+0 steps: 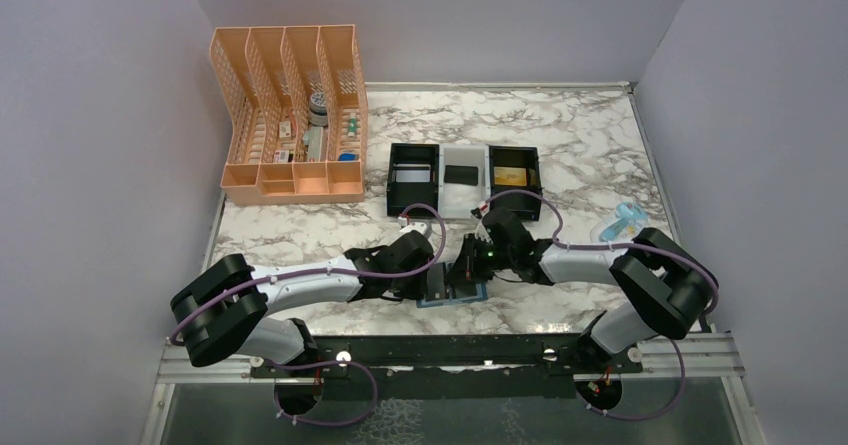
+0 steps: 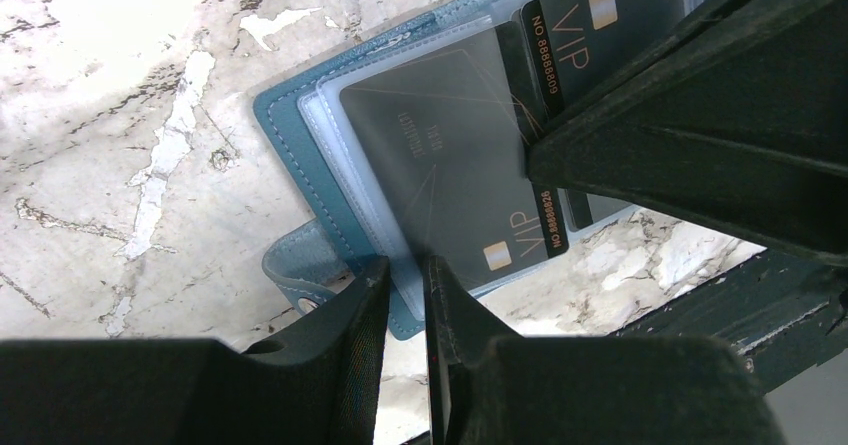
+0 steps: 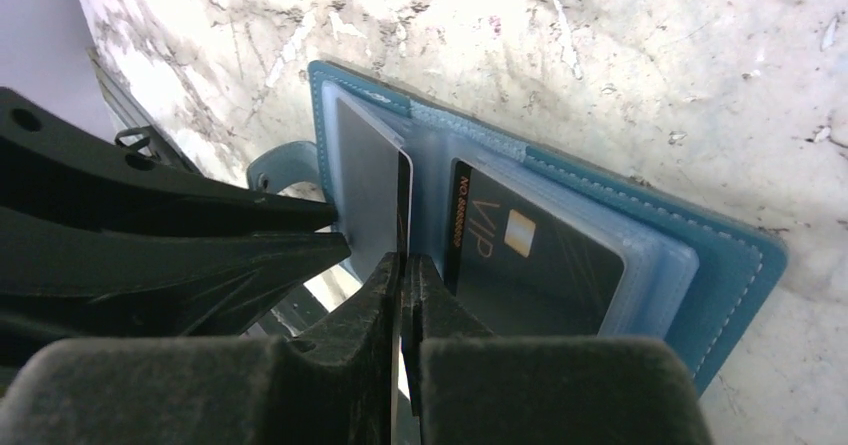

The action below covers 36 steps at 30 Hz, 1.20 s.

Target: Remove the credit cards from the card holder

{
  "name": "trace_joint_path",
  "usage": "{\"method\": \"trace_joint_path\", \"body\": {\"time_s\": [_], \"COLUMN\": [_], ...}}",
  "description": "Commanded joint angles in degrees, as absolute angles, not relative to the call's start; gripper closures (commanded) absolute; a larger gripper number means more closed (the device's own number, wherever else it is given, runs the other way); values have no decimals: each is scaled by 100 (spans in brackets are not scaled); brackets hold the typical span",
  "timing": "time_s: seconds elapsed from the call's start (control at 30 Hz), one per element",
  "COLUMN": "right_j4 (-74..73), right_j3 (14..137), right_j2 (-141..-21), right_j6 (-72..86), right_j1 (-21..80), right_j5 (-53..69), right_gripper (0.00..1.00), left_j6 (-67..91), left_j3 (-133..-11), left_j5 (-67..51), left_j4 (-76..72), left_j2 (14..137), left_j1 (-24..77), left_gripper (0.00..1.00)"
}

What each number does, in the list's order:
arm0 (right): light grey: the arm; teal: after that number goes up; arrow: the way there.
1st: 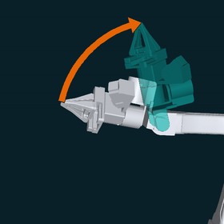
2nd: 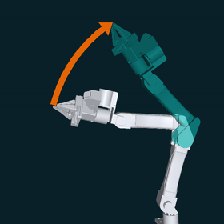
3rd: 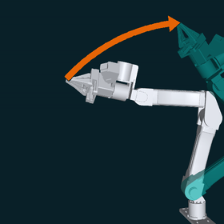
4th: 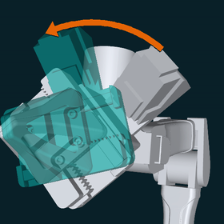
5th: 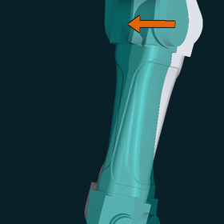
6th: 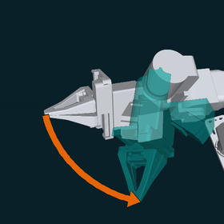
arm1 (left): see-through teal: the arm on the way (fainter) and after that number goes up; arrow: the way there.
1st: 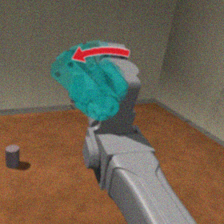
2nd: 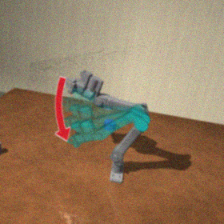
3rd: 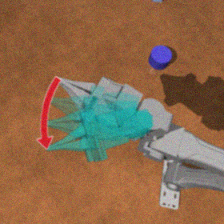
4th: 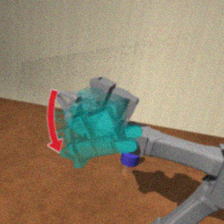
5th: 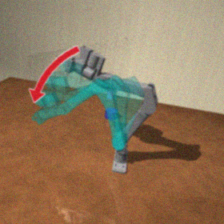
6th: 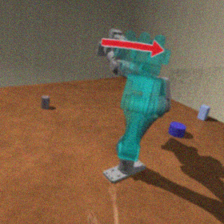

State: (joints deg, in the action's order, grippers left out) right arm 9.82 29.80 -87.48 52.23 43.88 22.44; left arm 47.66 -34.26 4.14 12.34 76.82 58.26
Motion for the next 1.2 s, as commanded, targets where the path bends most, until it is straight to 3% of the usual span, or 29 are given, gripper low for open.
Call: {"method": "trace_joint_path", "body": {"time_s": [0.0, 0.4, 0.87, 1.17], "right_j4": [1005, 1262, 2056, 1649], "right_j3": [2856, 2556, 2818, 2889], "right_j2": [-8379, -8090, -8913, -8965], "right_j6": [5160, 5112, 5391, 5342], "right_j1": [4399, 4127, 3999, 3994], "right_j5": [2016, 2449, 3544, 3190], "right_gripper": [96, 96, 96, 96], "left_j6": [4755, 4755, 4764, 4822], "left_j3": [-3376, -3375, -3397, -3466], "left_j5": [466, 466, 464, 405], "left_j4": [1309, 1310, 1398, 1478], "left_j2": [7652, 7609, 7419, 6835], "left_j1": [5867, 5863, 5864, 5865], "left_gripper": [79, 79, 79, 67]}}
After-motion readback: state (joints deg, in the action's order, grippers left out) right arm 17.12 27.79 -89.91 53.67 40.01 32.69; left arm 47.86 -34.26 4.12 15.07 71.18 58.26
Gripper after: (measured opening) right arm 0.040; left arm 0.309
